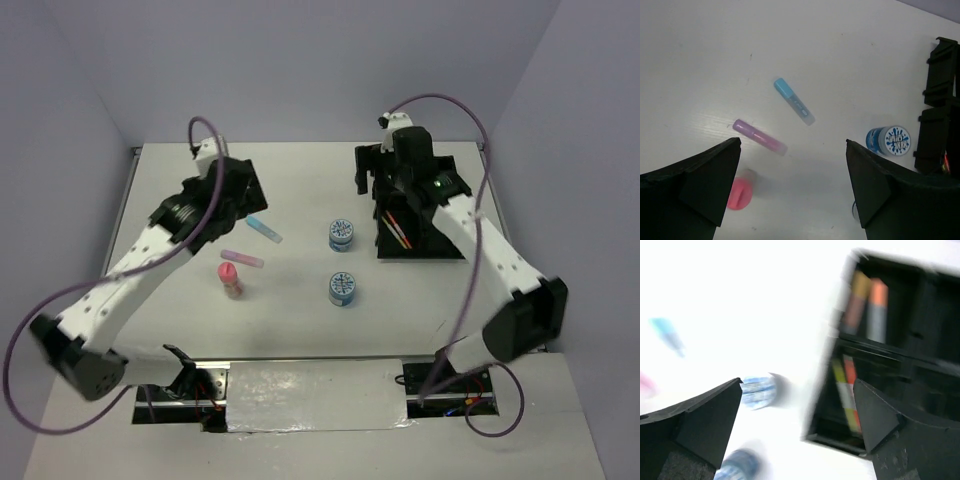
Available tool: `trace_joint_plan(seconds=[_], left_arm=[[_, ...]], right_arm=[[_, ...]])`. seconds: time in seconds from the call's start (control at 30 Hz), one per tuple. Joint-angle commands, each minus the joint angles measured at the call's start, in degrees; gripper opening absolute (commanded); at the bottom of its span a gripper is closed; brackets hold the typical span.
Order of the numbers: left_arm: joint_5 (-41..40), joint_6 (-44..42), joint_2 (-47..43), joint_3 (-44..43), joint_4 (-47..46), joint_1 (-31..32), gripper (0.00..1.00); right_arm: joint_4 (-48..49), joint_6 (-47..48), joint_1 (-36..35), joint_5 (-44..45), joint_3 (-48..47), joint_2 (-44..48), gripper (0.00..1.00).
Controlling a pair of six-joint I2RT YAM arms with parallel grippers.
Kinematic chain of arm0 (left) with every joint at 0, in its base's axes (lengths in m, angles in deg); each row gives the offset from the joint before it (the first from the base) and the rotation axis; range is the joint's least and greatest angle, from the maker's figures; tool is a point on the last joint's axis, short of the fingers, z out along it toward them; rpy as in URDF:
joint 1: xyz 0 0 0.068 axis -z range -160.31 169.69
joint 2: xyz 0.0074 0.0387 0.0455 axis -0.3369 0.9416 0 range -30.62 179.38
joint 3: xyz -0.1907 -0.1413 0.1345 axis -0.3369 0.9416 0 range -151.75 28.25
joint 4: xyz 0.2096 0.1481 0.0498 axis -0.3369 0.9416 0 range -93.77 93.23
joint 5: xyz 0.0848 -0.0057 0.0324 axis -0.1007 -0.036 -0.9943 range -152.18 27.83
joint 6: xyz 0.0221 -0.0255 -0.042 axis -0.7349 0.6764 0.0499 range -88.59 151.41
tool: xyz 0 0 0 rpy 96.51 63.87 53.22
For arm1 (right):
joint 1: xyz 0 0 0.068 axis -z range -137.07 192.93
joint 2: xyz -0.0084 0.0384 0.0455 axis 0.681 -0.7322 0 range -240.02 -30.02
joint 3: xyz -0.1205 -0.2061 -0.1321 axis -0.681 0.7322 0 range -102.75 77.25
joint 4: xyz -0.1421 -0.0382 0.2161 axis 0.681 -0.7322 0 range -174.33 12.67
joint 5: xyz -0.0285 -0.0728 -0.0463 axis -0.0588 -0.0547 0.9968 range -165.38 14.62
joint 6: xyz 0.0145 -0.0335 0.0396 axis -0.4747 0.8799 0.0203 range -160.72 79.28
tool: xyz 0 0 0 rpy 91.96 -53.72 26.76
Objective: Sort the stationery into containers
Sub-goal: Place the pen in the storage box, then pick up the pen from the center of the board.
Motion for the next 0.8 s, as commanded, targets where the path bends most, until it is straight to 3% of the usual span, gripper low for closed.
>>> trace_joint_plan(seconds=[0.0,0.17,0.37,0.57,0.77], left_arm=[[-2.6,10.4,10.7,-6.9,6.1,-1.7,0.98],[-3.7,23.3,21.5,-11.5,11.0,-4.7,0.99],[3.5,25.2,36.5,-16.7,7.6,-10.0,0.99],[7.9,27.3,46.4,-17.9,6.8,-12.0,0.94],[10.1,26.3,49.1,-15.8,1.9,-13.6,0.85]], right_arm=[[5.3,-3.1,-5.1,2.5,5.3,11.4,1.0],[5.6,-6.0,-9.2,4.4,15.8,23.0,1.0],[5.6,-7.3,-12.8,4.7,25.0,39.2,1.0],[3.9,-7.3,-13.8,0.3,29.5,45.5,1.0],[5.2,-7.5,-14.2,-3.9,33.1,45.8,1.0]])
